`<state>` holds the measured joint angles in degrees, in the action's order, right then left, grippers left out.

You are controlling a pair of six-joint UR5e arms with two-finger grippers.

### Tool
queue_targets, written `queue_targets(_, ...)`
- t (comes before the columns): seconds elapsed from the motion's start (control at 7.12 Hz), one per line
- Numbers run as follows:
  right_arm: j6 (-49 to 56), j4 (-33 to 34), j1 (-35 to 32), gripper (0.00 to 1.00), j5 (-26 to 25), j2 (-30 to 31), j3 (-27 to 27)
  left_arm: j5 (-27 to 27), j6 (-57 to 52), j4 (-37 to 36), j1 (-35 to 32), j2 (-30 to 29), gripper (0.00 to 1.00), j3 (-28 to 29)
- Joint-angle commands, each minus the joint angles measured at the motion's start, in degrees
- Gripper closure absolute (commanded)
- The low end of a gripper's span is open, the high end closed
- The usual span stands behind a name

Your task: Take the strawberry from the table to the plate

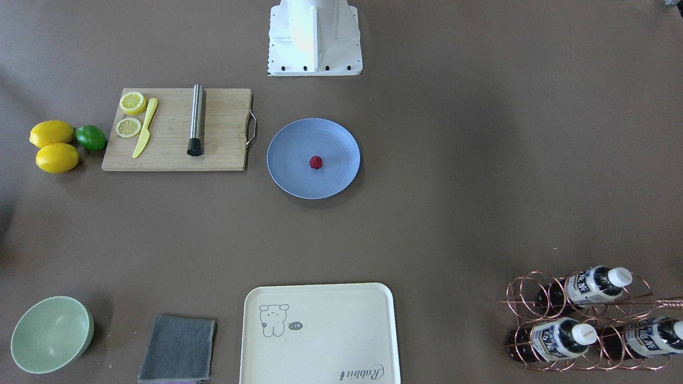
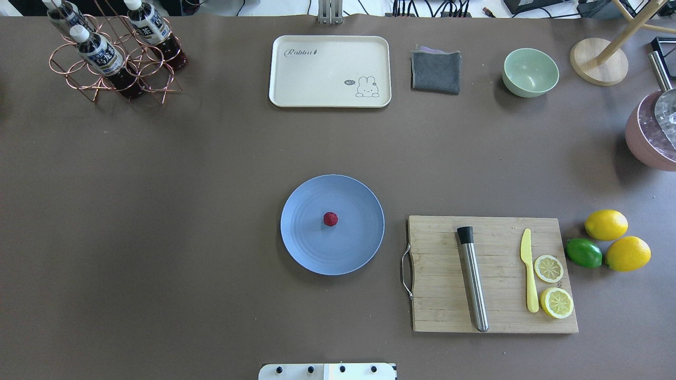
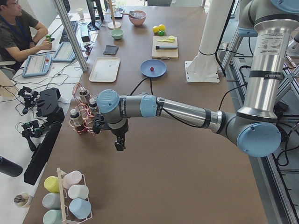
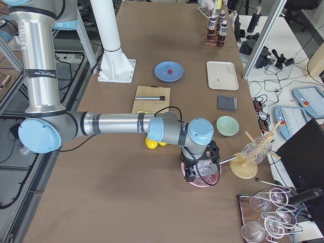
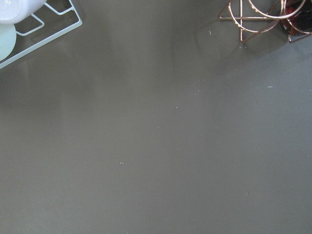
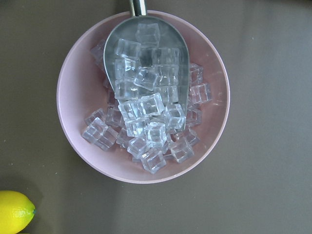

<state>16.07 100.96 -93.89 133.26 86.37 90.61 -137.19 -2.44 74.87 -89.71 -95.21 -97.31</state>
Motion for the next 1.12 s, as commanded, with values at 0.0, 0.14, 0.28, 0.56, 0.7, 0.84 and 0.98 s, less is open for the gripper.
queue_targets(0.0, 0.01, 0.03, -0.24, 0.0, 0.07, 0.21, 0.62, 0.08, 5.67, 5.78, -0.02, 2.21, 0.02, -0.78)
queue_targets(0.14, 0.01, 0.03, -0.5, 0.0, 0.25, 0.12, 0.7, 0.08, 5.6, 13.99, 0.24, 4.92, 0.02, 1.39)
queue_targets(0.28, 0.01, -0.06, -0.51, 0.0, 0.25, 0.03, 0.62, 0.34, 5.86, 17.38, 0.07, 6.34, 0.02, 1.33)
queue_targets(0.56, 0.01, -0.06, -0.51, 0.0, 0.25, -0.14, 0.62, 0.96, 5.87, 13.31, 0.15, 5.3, 0.02, 1.77)
queue_targets(0.7, 0.01, -0.06, -0.51, 0.0, 0.07, -0.41, 0.53, 1.05, 5.61, 11.37, 0.07, 5.3, 0.02, 1.77)
queue_targets(0.84, -0.08, -0.06, -0.51, 0.0, 0.07, -0.41, 0.36, 0.96, 5.52, 10.22, 0.07, 5.3, 0.02, 1.77)
queue_targets(0.98, 0.01, -0.06, -0.51, 0.0, 0.07, -0.5, 0.01, 0.96, 5.43, 10.12, 0.07, 5.3, 0.02, 1.77)
